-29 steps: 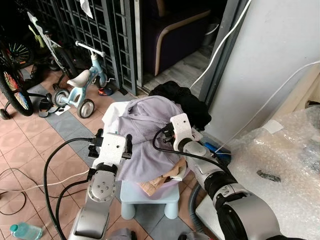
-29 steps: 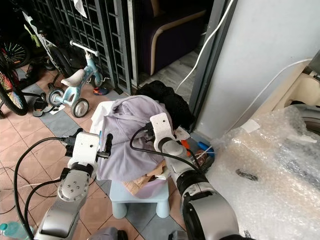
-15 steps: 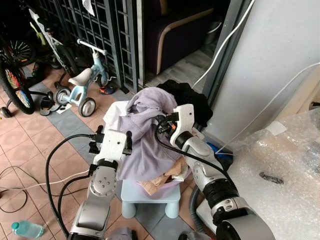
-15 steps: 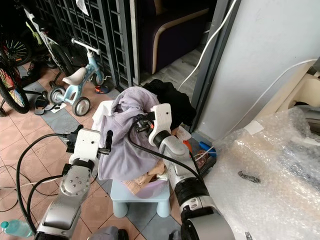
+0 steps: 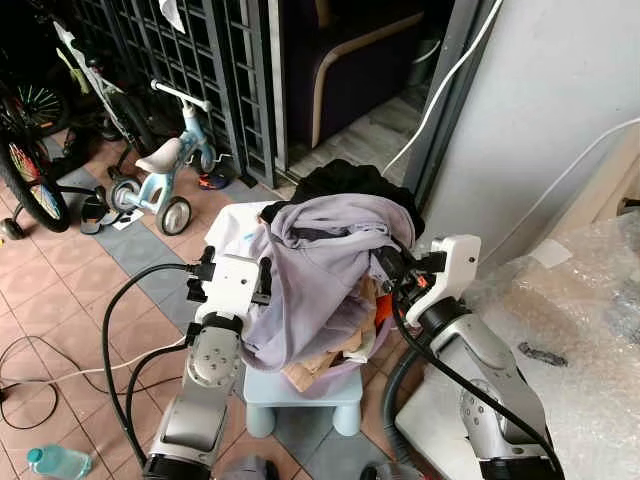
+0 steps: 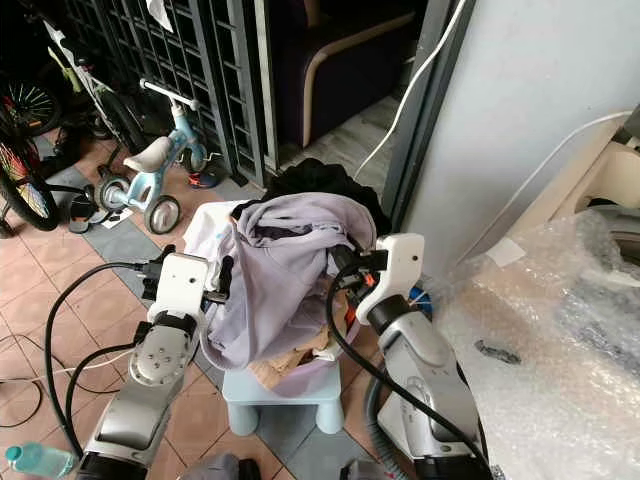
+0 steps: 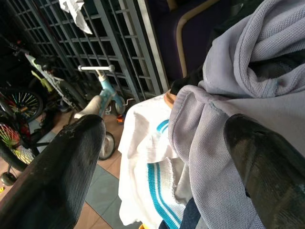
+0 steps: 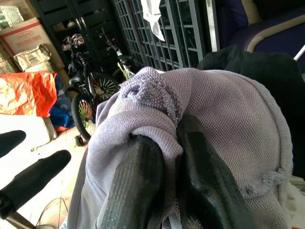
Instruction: Clothes washing
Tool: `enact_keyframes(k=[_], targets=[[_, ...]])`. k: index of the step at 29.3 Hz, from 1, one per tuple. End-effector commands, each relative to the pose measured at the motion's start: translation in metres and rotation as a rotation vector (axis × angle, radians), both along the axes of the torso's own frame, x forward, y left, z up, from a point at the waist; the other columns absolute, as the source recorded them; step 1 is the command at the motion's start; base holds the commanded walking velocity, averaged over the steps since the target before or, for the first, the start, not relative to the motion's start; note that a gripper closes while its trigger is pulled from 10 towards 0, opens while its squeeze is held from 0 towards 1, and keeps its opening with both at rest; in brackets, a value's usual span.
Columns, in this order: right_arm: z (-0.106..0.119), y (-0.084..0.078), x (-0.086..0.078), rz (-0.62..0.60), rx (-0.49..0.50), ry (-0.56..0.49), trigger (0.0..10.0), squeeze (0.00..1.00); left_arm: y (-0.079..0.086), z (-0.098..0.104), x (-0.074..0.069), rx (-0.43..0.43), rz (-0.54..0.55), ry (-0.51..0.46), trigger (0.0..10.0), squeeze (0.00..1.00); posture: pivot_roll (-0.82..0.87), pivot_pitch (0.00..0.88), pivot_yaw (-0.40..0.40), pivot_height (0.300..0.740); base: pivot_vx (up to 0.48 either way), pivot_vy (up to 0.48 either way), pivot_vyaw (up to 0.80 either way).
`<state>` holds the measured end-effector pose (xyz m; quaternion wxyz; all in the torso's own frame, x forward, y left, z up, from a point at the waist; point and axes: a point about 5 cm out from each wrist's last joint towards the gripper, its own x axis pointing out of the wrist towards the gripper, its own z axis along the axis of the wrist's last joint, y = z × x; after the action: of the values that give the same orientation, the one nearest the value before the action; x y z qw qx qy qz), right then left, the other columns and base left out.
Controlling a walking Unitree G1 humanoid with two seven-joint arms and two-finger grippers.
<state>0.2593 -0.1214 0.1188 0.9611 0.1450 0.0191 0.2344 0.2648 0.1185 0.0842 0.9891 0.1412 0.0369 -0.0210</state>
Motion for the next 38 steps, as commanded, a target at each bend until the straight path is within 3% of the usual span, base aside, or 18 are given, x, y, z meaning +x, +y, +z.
enact_keyframes(k=[1, 7, 11, 28, 30, 31, 33, 34, 35, 38], targets=[[0.011, 0.004, -0.003, 0.031, -0.015, -0.038, 0.0, 0.00, -0.001, 0.001, 0.002, 0.000, -0.005, -0.004, 10.0, 0.00, -0.06, 0.000, 0.036, 0.740, 0.000, 0.000, 0.00], [0.012, 0.012, -0.009, 0.082, -0.059, -0.041, 0.0, 0.00, -0.003, 0.000, 0.006, -0.006, -0.012, -0.007, 10.0, 0.00, -0.07, 0.000, 0.035, 0.740, -0.080, 0.000, 0.00], [0.012, 0.009, -0.009, 0.075, -0.068, -0.028, 0.0, 0.00, -0.004, 0.000, 0.007, -0.010, -0.012, -0.007, 10.0, 0.00, -0.07, 0.000, 0.034, 0.740, 0.000, 0.000, 0.00], [0.000, -0.002, -0.007, 0.001, -0.133, -0.003, 0.0, 0.00, -0.007, 0.000, 0.011, -0.020, -0.024, -0.017, 10.0, 0.00, -0.07, 0.000, 0.037, 0.740, -0.360, 0.000, 0.00], [-0.001, -0.003, -0.006, -0.009, -0.151, -0.002, 2.9, 0.00, -0.008, 0.000, 0.011, -0.020, -0.027, -0.018, 10.0, 0.00, -0.08, 0.000, 0.040, 0.740, -0.375, 0.000, 0.00], [-0.001, -0.003, -0.006, -0.011, -0.155, -0.001, 2.9, 0.00, -0.008, 0.000, 0.011, -0.020, -0.028, -0.017, 10.0, 0.00, -0.08, 0.000, 0.040, 0.740, -0.375, 0.000, 0.00], [-0.002, -0.006, -0.005, -0.022, -0.200, -0.007, 6.1, 0.00, -0.008, 0.000, 0.012, -0.020, -0.029, -0.018, 10.0, 0.00, -0.08, 0.000, 0.042, 0.740, -0.377, 0.000, 0.00], [-0.003, -0.007, -0.005, -0.028, -0.220, -0.009, 6.1, 0.00, -0.008, 0.000, 0.012, -0.020, -0.029, -0.018, 10.0, 0.00, -0.08, 0.000, 0.042, 0.740, -0.375, 0.000, 0.00], [-0.004, -0.010, -0.005, -0.035, -0.227, 0.001, 10.0, 0.00, -0.008, 0.000, 0.012, -0.019, -0.030, -0.019, 10.0, 0.00, -0.08, 0.000, 0.043, 0.740, -0.326, 0.000, 0.00], [-0.006, -0.014, -0.005, -0.040, -0.223, 0.015, 10.0, 0.00, -0.008, 0.000, 0.013, -0.018, -0.030, -0.021, 10.0, 0.00, -0.08, 0.000, 0.043, 0.740, -0.326, 0.000, 0.00]])
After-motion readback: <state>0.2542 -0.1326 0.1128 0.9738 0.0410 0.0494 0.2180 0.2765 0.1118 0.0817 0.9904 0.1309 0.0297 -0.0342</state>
